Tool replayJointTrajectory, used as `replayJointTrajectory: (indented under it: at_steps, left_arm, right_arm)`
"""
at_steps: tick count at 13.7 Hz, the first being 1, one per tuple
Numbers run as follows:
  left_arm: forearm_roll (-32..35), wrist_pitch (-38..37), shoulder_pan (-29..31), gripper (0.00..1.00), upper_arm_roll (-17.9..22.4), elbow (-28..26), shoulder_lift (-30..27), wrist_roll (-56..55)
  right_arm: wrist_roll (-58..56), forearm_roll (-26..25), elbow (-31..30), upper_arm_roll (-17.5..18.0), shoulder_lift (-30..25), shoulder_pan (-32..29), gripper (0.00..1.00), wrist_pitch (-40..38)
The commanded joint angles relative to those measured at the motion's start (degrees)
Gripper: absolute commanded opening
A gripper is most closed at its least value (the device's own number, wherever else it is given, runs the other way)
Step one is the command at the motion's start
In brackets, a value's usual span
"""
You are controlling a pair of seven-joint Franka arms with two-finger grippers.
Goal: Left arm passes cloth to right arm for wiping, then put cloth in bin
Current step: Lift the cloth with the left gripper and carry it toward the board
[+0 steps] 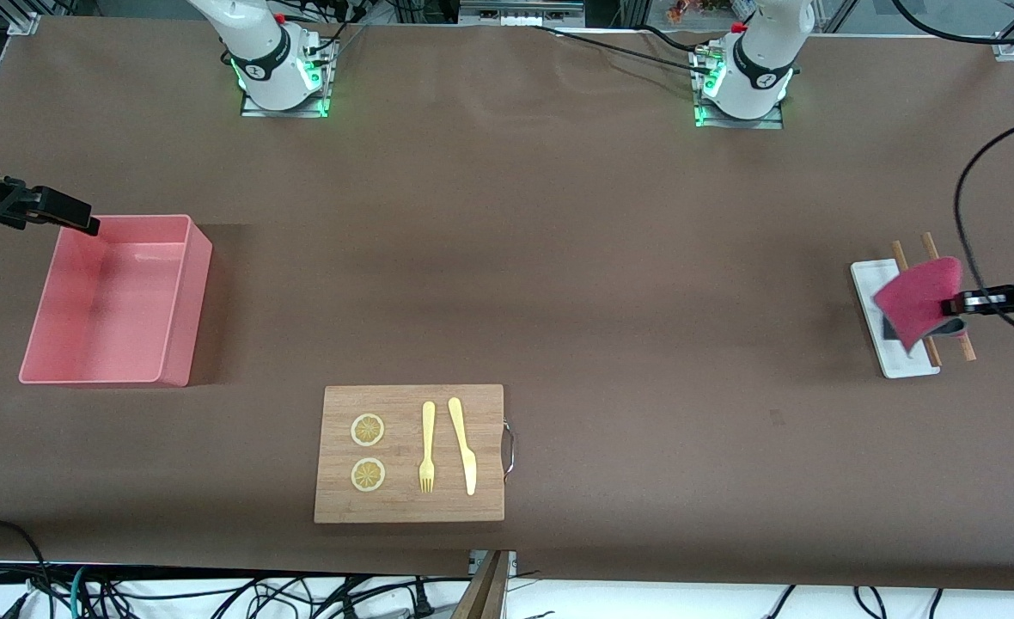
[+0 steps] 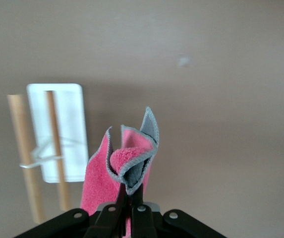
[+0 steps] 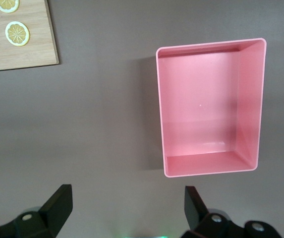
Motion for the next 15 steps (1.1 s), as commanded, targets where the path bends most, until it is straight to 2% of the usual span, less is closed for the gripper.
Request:
replayJointTrajectory:
  at_steps: [1, 5, 8, 11, 13, 15]
  left_arm:
    - [1.38, -1.89, -8.29, 0.0, 0.09, 1.63, -0.59, -10.11]
    - [0.06, -1.72, -20.94, 0.0, 0.44, 2.67, -0.16, -27.77]
    - [-6.87, -0.23, -29.65, 0.0, 0.62, 9.33, 5.45, -44.63]
    - [-8.63, 2.76, -36.68, 0.0, 0.53, 18.22, 12.13, -56.26]
    - [-10.74, 10.46, -39.85, 0.0, 0.53, 18.68, 14.08, -63.02]
    - [-12.07, 16.71, -43.45, 0.0, 0.62, 18.59, 15.75, -67.52]
  right_arm:
    - [-0.35, 0.96, 0.4, 0.06, -0.02, -0.57, 1.0, -0.32]
    - [-0.17, 1.05, 0.4, 0.06, 1.9, -0.66, 1.0, 0.12]
    - [-0.17, 1.4, 0.14, 0.5, 3.23, 0.22, 1.0, -0.14]
    - [-2.27, 1.75, -0.04, 0.67, 6.3, 0.31, 1.0, 0.12]
    - [0.07, 7.87, 0.31, 0.68, 8.14, 1.18, 1.0, 1.34]
    - [9.62, 14.47, 0.23, 0.68, 9.81, 1.8, 1.0, 4.51]
